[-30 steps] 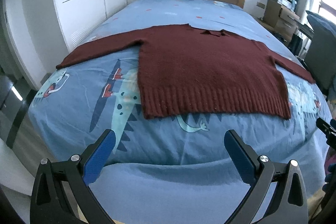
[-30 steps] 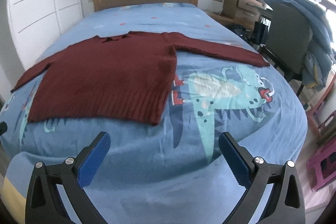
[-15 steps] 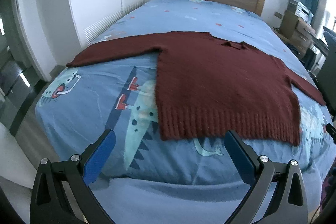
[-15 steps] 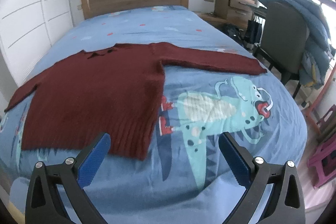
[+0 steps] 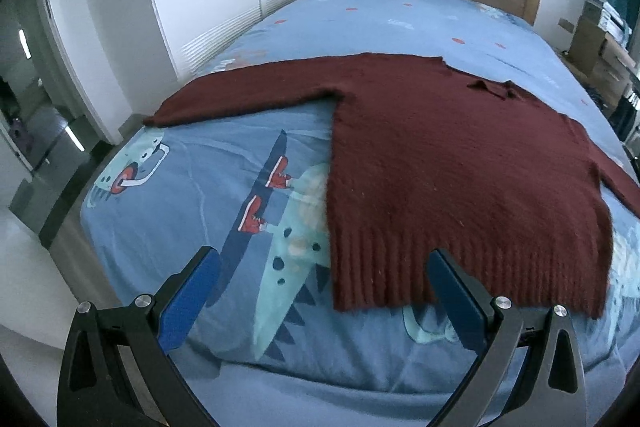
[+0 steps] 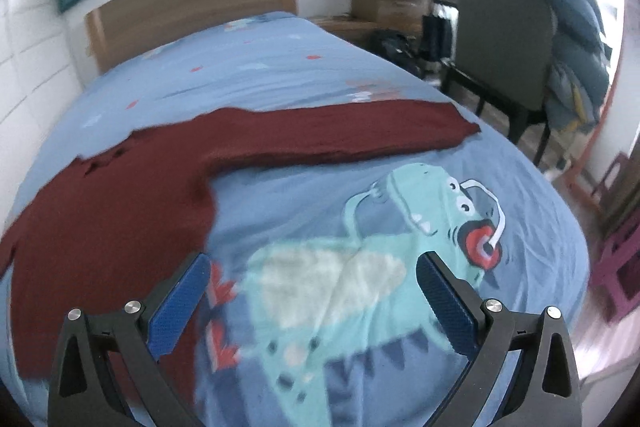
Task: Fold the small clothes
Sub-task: 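Lower the right tool onto the sweater sleeve cuff and close it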
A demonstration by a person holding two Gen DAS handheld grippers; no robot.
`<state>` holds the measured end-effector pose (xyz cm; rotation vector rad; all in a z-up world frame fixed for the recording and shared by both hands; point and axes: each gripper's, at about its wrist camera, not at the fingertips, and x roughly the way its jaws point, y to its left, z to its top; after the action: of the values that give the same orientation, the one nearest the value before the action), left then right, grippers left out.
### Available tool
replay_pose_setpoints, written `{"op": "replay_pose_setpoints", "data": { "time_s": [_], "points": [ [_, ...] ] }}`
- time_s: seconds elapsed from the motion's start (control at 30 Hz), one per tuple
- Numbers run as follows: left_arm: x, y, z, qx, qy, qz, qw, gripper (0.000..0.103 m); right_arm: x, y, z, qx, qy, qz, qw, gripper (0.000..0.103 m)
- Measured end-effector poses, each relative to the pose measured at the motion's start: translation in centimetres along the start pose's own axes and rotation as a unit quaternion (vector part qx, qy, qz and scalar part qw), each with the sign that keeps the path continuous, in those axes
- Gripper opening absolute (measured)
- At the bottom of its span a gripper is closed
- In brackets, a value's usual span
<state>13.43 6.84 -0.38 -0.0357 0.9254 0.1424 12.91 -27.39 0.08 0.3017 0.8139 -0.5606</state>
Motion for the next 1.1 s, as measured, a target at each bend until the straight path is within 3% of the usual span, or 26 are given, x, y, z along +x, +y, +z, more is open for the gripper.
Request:
{"op": "replay_pose_setpoints", "data": {
  "time_s": [0.2,0.7,0.93,1.1],
  "points": [
    [1.7,-1.1,1.8,-0.002,0.004,0.007,1.0,0.102,5.5,-3.9,3.1,0.048,0.014,-0.013,0.999,0.103],
    [5.4,-4.5,3.4,0.015,0.031,-0.003,0.9994,0.102,16.4,-11.5,6.1,0.174,0.078,0.058,0.98,0.101],
    [6.3,-5.1,3.3,0.02,0.042,0.0,0.9989,0.102,18.1,-14.8,7.2,0.227,0.061,0.078,0.969,0.087],
    [6.7,-5.5,3.4,0.021,0.046,0.004,0.9987,0.102,19.4,-17.3,8.3,0.296,0.029,0.1,0.949,0.065]
  ]
}}
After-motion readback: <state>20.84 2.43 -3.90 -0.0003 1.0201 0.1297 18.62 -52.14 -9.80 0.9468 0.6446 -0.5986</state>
